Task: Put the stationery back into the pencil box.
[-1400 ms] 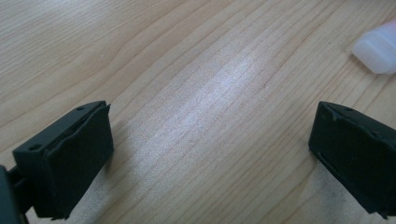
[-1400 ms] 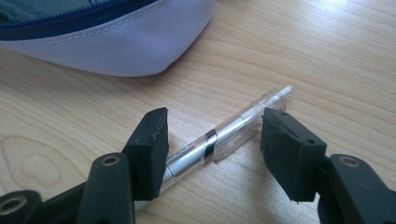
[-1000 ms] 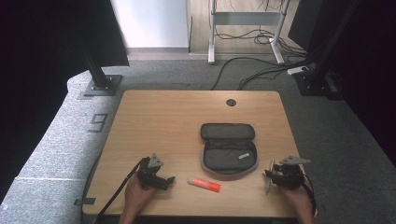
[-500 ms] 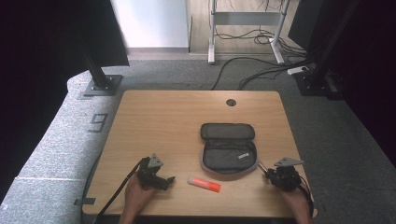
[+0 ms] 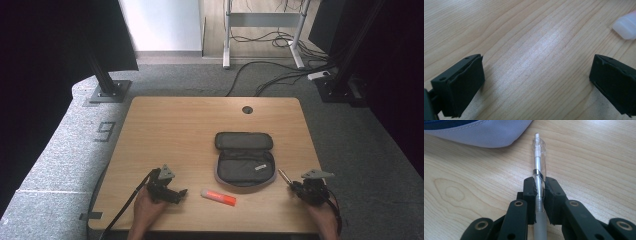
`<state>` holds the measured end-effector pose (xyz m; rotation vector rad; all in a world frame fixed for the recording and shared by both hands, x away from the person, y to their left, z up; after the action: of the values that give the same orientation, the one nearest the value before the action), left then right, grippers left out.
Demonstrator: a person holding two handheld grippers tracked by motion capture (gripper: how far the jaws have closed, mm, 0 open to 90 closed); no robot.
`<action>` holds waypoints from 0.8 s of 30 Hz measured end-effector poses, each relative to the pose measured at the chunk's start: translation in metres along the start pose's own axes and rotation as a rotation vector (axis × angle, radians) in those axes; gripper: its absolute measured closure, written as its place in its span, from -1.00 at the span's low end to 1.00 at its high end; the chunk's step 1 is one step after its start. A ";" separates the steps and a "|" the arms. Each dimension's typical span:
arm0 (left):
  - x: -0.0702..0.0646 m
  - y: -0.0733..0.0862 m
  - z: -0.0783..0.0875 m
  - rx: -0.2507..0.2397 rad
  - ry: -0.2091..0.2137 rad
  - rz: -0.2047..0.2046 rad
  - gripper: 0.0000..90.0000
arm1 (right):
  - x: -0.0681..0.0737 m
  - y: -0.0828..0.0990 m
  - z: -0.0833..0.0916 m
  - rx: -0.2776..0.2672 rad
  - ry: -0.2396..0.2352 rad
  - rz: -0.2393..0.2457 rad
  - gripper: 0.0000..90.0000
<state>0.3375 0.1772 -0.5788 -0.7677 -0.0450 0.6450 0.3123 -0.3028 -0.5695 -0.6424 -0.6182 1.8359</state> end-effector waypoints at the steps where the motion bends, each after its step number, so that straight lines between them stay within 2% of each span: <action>1: 0.000 0.000 0.000 0.000 0.000 0.000 -1.00 | 0.000 0.000 0.000 0.001 -0.004 -0.009 0.75; 5: 0.000 0.000 0.000 0.000 0.000 0.000 -1.00 | -0.002 0.000 0.001 -0.003 -0.022 -0.024 0.75; 17: 0.000 0.000 0.000 0.000 0.000 0.000 -1.00 | -0.011 -0.009 0.013 -0.032 -0.005 -0.021 0.75; 24: 0.000 0.000 0.000 0.000 0.000 0.000 -1.00 | -0.015 -0.017 0.021 -0.054 -0.014 -0.018 0.75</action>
<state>0.3375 0.1772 -0.5788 -0.7678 -0.0452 0.6451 0.3139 -0.3143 -0.5412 -0.6577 -0.6825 1.8139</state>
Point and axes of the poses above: each handheld gripper's, and its own axes: z roughly backward along the jaws, y roughly out of its underside, x roughly to its left, the point moved 4 cm from there along -z, roughly forward along the jaws, and after that the axes turned 14 degrees about y, right-handed, at the moved point
